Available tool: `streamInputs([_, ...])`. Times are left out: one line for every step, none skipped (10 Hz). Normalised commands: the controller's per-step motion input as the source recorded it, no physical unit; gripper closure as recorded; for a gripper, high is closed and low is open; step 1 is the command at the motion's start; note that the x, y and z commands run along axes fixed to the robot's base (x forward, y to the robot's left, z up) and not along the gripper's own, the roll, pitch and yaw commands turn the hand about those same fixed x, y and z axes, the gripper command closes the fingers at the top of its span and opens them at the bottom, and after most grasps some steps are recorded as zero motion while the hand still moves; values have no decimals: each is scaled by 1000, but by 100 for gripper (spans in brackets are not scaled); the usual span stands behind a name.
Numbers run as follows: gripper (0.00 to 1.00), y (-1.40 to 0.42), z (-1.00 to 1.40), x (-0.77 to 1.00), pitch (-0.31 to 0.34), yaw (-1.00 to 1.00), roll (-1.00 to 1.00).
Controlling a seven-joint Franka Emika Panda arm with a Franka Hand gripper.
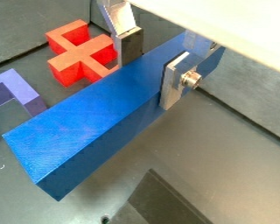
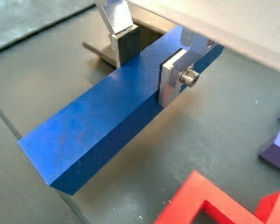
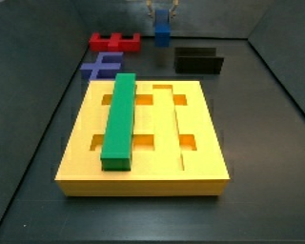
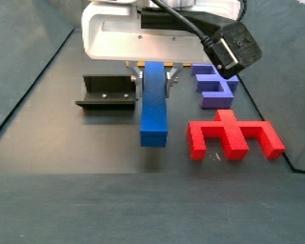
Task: Pick up the blue object. Move up. Move to above the board. Insert the blue object.
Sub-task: Move to above the board.
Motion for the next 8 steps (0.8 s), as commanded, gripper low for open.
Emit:
streamInputs([100,-10,1400,-29,50,-1,-8])
streamInputs([100,-8,1400,-38,63,3,17])
streamInputs([100,-14,1400,5,38,7,32])
streamInputs([100,-3,1400,23,54,4,7])
streamInputs([100,0,1400,-2,78,0,1])
streamInputs([100,-3,752,10,70,9,22])
streamInputs([100,-3,283,38,63,9,6])
streamInputs([100,3,178,49,60,3,1])
